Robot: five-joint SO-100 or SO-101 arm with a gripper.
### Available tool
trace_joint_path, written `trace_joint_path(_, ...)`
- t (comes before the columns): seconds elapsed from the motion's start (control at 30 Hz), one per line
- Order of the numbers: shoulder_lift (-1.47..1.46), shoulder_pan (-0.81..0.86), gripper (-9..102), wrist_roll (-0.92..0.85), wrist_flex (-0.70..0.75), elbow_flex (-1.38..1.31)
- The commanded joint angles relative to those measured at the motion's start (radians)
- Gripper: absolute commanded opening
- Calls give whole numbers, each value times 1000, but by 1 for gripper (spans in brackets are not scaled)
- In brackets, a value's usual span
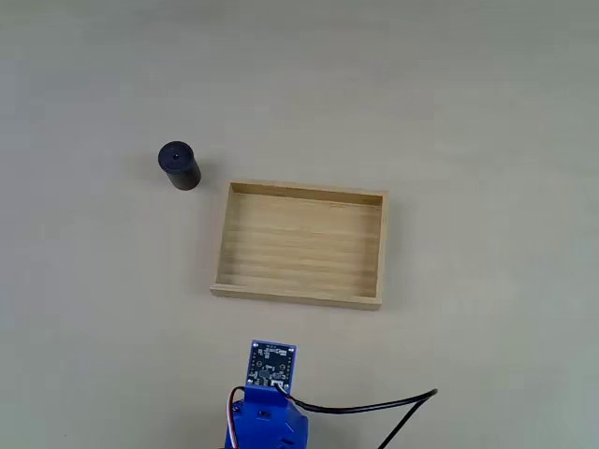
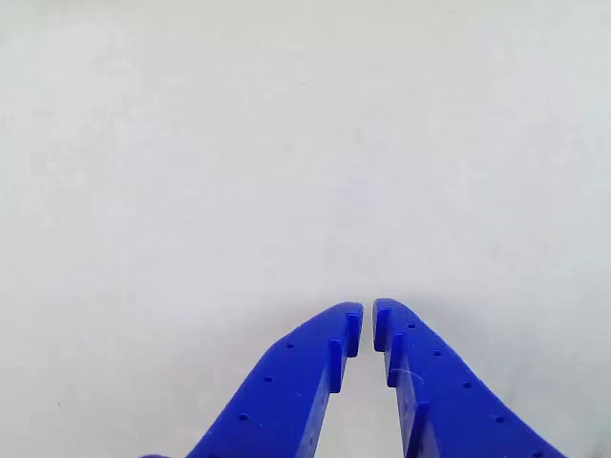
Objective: Place the black cylinder in the wooden box then return to rest.
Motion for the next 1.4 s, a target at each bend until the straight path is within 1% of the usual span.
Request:
trace_joint_path(0.0, -12, -8, 0, -20, 0, 31)
trace_joint_path(0.27, -11, 2, 0, -9, 0, 31)
trace_joint_path(0.47, 49, 18, 0, 141, -72, 21)
trace_joint_path(0.53, 72, 14, 0, 160, -100, 2)
trace_joint_path(0.8, 218, -26, 0, 193, -218, -132)
trace_joint_path(0.93, 311, -14, 0, 261, -298, -198)
trace_joint_path(1.1, 426, -34, 0, 305, -345, -311)
trace_joint_path(1.37, 664, -140, 0, 232, -400, -565)
